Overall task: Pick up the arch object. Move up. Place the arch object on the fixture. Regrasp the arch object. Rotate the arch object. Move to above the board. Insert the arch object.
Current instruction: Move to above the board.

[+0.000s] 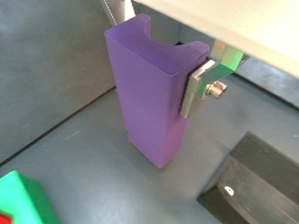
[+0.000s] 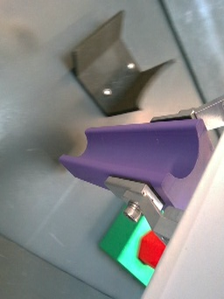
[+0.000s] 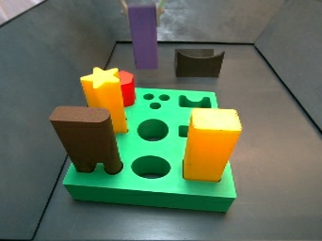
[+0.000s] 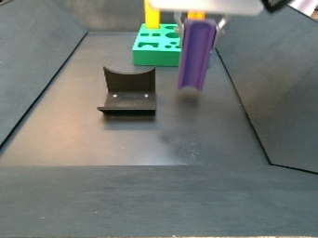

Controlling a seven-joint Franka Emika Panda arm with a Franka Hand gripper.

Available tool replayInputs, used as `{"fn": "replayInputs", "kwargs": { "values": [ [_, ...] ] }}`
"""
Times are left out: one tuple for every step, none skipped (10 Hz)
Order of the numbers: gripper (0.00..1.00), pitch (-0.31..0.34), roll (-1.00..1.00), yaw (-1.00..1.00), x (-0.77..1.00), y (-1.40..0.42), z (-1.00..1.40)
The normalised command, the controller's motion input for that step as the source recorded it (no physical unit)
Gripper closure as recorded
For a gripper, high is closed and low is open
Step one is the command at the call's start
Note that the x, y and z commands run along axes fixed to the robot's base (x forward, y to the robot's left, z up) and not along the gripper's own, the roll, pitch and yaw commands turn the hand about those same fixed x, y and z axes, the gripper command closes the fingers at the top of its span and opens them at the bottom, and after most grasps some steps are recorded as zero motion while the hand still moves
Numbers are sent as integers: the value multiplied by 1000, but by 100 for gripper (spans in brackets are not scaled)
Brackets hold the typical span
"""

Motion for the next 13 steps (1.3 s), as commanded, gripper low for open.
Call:
{"fn": "replayInputs", "kwargs": {
  "values": [
    [100, -70, -80, 24, 42, -254, 1000],
    [100, -3, -78, 24, 39, -233, 1000],
    [100, 24, -82, 27, 39, -224, 1000],
    [100, 51, -74, 22, 37, -203, 1000],
    [100, 59, -70, 22, 36, -192, 1000],
    [100, 67, -67, 30, 32, -166, 1000],
    [100, 67, -65, 29, 31, -159, 1000],
    [100, 68, -59, 30, 26, -142, 1000],
    [100, 70, -53, 27, 26, -123, 1000],
    [100, 73, -52, 28, 24, -108, 987],
    [100, 74, -53, 32, 17, -78, 834],
    [100, 70, -57, 37, 10, -48, 630],
    [100, 67, -60, 38, 7, -35, 478]
  ]
}}
